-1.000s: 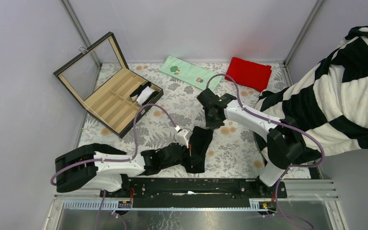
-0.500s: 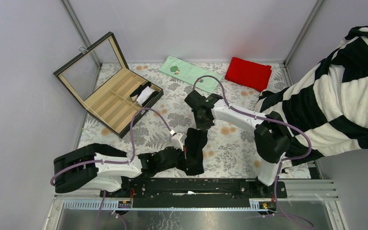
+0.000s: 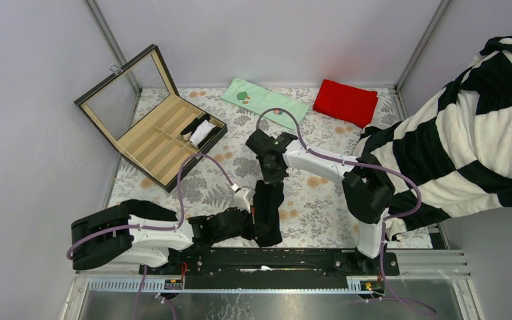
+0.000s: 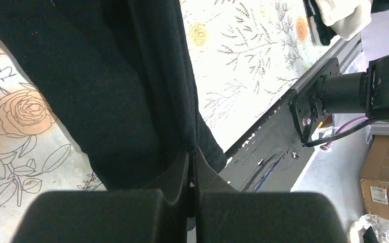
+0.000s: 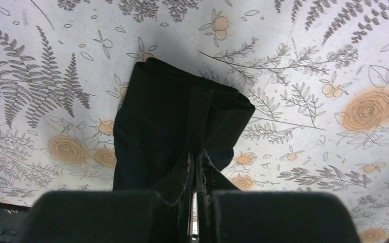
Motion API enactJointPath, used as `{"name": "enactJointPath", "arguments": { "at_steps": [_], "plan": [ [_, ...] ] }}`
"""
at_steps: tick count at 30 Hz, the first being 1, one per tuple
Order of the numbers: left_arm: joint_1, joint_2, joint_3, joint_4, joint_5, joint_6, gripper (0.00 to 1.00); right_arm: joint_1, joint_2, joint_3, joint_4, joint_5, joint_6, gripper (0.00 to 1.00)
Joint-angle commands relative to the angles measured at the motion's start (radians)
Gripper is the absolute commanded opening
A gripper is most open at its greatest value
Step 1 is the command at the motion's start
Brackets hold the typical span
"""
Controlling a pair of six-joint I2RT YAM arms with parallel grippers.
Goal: Roll the underwear
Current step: Fold the underwear at the center of the board.
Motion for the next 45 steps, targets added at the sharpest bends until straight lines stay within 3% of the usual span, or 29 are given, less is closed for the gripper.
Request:
{"name": "enactJointPath", "arguments": {
  "at_steps": [1, 27, 36, 45],
  "plan": [
    [-0.018, -0.015, -0.024, 0.028, 0.006, -0.011, 0.0, 0.015, 0.018, 0.055, 0.046, -0.01, -0.004, 0.0],
    [-0.02, -0.015, -0.027, 0.009, -0.006, -0.02, 0.0, 0.046, 0.071, -0.103, 0.313, -0.255, -0.012, 0.0],
    [-0.028, -0.104, -0.048, -0.063, -0.025, -0.068, 0.0, 0.046, 0.08, -0.163, 0.379, -0.261, 0.001, 0.32],
    [-0.038, -0.28, -0.124, -0.206, -0.064, -0.136, 0.0, 0.046, 0.114, -0.173, 0.38, -0.118, 0.049, 0.41]
  ]
}}
